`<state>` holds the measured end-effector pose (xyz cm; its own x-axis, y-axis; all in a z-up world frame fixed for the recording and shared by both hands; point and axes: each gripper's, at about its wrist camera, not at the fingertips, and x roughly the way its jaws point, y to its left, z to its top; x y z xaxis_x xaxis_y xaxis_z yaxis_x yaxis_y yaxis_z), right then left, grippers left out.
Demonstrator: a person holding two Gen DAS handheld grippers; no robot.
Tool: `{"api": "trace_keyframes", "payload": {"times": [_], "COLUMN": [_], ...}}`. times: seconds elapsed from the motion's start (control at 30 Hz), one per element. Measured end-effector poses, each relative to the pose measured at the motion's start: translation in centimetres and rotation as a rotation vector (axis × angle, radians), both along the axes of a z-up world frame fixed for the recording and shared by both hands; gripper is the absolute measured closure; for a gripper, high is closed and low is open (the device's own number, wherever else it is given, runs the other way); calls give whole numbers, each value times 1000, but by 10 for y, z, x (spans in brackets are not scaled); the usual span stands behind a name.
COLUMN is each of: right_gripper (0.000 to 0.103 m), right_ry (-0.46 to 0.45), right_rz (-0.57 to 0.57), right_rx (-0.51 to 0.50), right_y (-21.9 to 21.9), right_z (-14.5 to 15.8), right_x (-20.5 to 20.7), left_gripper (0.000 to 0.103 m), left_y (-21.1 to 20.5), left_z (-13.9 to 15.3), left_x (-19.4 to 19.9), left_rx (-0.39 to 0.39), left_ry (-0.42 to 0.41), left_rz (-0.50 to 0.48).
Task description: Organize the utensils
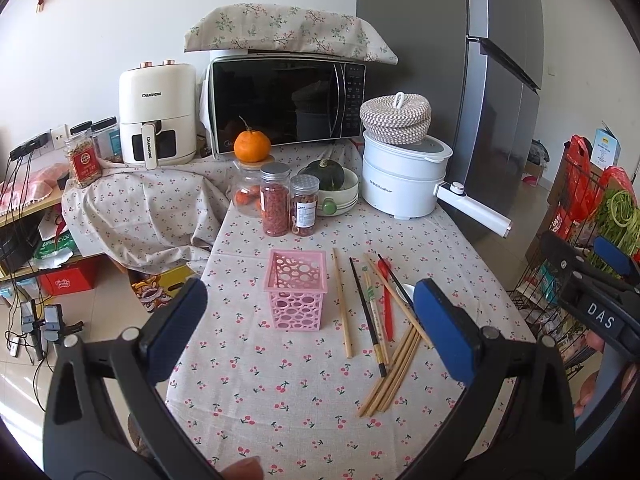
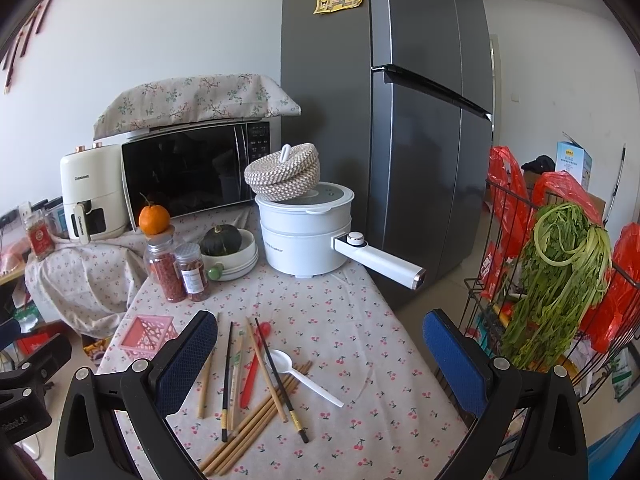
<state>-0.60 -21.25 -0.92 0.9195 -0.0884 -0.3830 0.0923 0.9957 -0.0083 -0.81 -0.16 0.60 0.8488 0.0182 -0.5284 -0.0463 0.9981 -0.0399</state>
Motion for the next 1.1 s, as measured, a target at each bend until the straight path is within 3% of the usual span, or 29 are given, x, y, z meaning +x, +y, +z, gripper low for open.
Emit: {"api": "trace_keyframes", "payload": {"times": [1.1], "right_gripper": [0], "right_ry": [10], "right_rz": [2], "right_rx": [3], "right_y": [0], "right_z": [-3], "right_x": [1], "left_gripper": [1], "left_y": [-2], "left_z": [0], "left_x": [1], "left_rx": [-15], "left_ry": [12], "left_rz": [-21]}}
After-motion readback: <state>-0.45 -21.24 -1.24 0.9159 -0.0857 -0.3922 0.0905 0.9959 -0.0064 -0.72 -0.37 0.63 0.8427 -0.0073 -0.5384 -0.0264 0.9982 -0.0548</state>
